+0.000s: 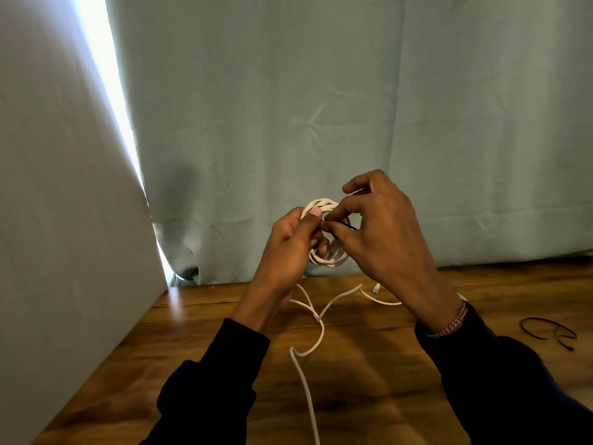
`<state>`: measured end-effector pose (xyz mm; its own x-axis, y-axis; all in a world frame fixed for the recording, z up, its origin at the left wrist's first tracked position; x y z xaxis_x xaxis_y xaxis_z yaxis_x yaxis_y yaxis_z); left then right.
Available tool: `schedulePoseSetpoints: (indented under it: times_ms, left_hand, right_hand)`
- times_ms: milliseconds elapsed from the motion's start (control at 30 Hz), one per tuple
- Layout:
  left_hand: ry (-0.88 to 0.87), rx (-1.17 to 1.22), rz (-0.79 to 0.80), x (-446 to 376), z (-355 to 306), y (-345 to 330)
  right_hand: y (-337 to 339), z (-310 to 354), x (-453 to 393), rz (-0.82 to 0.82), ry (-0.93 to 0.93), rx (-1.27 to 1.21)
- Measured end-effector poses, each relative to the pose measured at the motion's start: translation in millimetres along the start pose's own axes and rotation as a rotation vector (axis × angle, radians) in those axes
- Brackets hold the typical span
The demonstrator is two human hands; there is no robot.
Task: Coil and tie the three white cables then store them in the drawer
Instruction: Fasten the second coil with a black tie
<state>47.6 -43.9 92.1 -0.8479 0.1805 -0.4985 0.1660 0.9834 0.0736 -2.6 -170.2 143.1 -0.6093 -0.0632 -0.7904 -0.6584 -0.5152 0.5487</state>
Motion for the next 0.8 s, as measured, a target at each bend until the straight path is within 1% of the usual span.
schedulePoseSetpoints:
  times_ms: [167, 300, 433, 533, 667, 733, 800]
  left_hand:
    - [-0.015, 0.001, 0.033, 0.4, -1.0, -4.9]
    - [-0.025, -0.009, 0.035, 2.0, -3.7, -5.4]
    - [-0.042, -0.001, 0.058, 2.6, -6.8, -7.1]
    - [-0.051, -0.014, 0.070, 4.8, -8.3, -12.6]
    - [0.003, -0.059, -0.015, 5.1, 0.2, -10.6]
    - [0.048, -0.013, -0.050, 4.6, 5.7, -7.6]
    - [0.054, 0.043, -0.067, 5.6, 5.4, -6.9]
  right_hand:
    - [7.0, 8.6, 5.2, -0.119, 0.099, -0.092]
    - [11.1, 10.7, 7.2, -0.183, 0.136, -0.119]
    - [8.2, 12.0, 9.9, -0.167, 0.144, -0.117]
    - [5.0, 15.4, 10.8, -0.151, 0.193, -0.045]
    - [4.0, 17.4, 11.4, -0.161, 0.231, 0.016]
    - [2.9, 18.8, 11.2, -0.162, 0.239, 0.031]
    - [1.0, 20.6, 11.6, -0.152, 0.244, 0.036]
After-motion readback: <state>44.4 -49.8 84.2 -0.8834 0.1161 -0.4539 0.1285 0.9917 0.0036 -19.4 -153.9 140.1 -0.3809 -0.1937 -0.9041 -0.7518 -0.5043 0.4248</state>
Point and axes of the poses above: each hand's wrist, its own x-axis away from the middle knuckle, its own y-axis out of the back of the hand, z = x × y, the point moved 9 cm from there along -x, towards the middle knuckle, and after that the axes turned 4 degrees about z, right-handed, at the moved point
